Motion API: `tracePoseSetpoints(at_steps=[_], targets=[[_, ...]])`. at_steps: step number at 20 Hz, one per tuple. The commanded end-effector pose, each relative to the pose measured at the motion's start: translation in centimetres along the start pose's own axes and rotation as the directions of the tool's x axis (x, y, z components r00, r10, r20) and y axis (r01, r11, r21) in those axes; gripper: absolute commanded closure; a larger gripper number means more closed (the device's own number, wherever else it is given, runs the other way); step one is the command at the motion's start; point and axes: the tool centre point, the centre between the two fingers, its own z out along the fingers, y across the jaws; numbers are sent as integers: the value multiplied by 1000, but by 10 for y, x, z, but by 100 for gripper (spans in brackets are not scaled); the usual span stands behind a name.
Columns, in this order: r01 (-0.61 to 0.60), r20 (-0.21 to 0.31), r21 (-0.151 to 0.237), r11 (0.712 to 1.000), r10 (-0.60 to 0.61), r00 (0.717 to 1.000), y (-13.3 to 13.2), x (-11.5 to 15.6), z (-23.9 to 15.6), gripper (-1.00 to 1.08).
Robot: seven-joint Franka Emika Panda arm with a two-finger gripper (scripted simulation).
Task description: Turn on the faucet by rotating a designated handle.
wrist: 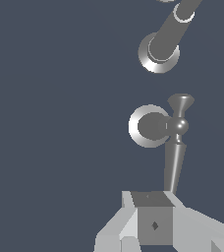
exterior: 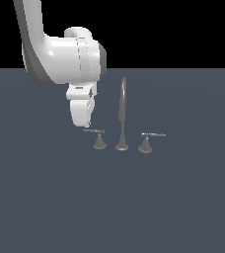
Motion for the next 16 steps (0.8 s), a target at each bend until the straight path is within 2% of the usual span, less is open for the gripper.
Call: tracePoseSetpoints(at_steps=[1, 8, 16], targets=[[-43, 0, -1, 999, 43, 999, -8, 4, 11, 108], [-110, 2, -4, 994, 110, 994, -20, 12, 27, 108], [-116, 2, -5, 993, 116, 993, -18, 11, 28, 108]])
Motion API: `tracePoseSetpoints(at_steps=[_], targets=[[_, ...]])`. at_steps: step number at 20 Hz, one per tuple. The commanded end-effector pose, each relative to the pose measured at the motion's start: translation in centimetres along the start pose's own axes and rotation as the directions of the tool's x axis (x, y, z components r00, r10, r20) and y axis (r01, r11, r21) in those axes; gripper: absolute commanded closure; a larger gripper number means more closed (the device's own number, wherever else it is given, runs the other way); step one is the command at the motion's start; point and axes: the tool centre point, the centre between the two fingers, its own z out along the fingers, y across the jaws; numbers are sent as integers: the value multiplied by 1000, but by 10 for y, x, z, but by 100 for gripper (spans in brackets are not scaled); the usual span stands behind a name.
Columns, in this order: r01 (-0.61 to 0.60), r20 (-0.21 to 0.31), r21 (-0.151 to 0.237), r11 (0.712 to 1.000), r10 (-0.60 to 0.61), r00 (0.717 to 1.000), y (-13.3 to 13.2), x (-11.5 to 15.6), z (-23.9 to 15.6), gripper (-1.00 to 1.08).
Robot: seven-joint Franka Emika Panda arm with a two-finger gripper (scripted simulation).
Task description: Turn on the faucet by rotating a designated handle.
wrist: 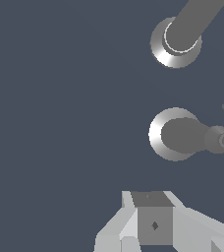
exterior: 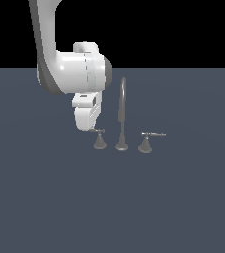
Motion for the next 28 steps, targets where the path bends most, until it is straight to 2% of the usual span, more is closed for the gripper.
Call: tracePoseSetpoints(at_steps=[1, 11, 12, 28], targets=[[1, 0, 0, 1000, -1, 1000, 5, -3, 0, 108], [0, 1, 0, 1000, 0, 1000, 36, -17, 0, 108], [-10, 4, 18, 1000, 10, 1000, 24, -11, -5, 108], [-1, 2, 1, 1000, 1, 1000, 77, -3, -1, 108]])
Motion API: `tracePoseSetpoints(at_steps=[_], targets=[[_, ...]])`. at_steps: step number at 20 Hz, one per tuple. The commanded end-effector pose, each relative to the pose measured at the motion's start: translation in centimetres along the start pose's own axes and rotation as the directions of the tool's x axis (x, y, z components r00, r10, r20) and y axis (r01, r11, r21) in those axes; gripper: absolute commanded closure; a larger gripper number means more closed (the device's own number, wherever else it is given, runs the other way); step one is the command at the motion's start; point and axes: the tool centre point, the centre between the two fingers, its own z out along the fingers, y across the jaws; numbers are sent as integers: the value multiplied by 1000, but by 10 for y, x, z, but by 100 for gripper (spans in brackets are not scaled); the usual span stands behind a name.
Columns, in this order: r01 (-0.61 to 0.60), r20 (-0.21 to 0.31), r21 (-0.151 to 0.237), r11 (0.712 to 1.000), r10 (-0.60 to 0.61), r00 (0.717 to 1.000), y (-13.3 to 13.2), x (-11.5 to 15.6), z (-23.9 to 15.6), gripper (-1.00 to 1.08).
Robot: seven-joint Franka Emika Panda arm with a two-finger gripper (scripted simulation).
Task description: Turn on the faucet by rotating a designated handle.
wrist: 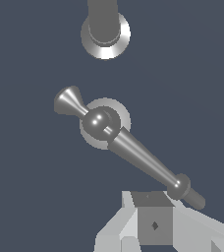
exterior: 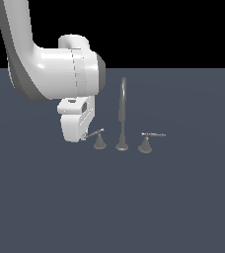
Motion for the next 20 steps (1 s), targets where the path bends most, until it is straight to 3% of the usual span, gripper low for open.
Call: tracePoseSetpoints(at_steps=[1, 13, 14, 15, 20], targets=[[-2, 0, 1, 1000, 2, 1000, 0, 1, 0, 108], [-5, -8, -16, 1000, 5, 1000, 28, 46, 3, 108], [-5, -8, -16, 1000, 5, 1000, 28, 46, 3, 108], [24, 3, -5, 1000, -24, 1000, 26, 25, -1, 108], [8, -3, -12, 1000, -8, 1000, 18, 59, 1, 108]])
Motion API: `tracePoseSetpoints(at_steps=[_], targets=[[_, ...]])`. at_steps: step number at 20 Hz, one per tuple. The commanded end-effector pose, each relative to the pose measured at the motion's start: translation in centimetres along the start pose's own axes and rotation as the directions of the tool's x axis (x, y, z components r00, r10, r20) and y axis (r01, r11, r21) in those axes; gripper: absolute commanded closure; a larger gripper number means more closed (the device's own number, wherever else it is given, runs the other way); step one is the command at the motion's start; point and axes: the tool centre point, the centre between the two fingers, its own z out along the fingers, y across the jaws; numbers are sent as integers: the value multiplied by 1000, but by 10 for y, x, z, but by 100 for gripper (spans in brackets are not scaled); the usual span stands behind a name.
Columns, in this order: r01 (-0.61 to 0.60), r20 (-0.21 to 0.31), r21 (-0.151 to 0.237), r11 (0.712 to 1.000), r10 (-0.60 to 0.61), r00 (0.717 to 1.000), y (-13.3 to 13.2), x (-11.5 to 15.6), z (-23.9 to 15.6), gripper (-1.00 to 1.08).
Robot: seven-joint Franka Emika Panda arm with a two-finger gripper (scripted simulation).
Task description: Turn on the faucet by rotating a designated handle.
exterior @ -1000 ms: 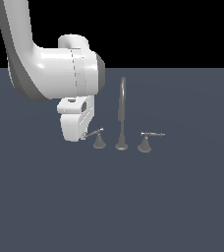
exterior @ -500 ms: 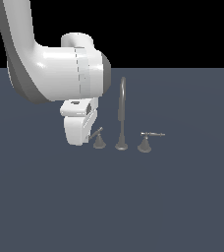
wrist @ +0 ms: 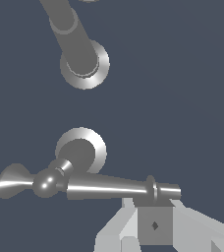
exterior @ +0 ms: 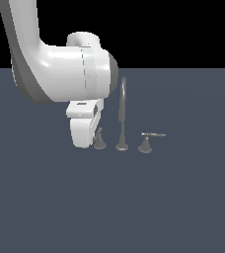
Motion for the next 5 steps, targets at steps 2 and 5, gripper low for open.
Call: tracePoseSetpoints(at_steps=[2, 5], targets=[[-42, -11, -6, 999, 42, 999, -7, 42, 3, 108], [-48, -14, -8, 999, 48, 999, -9, 56, 3, 108]])
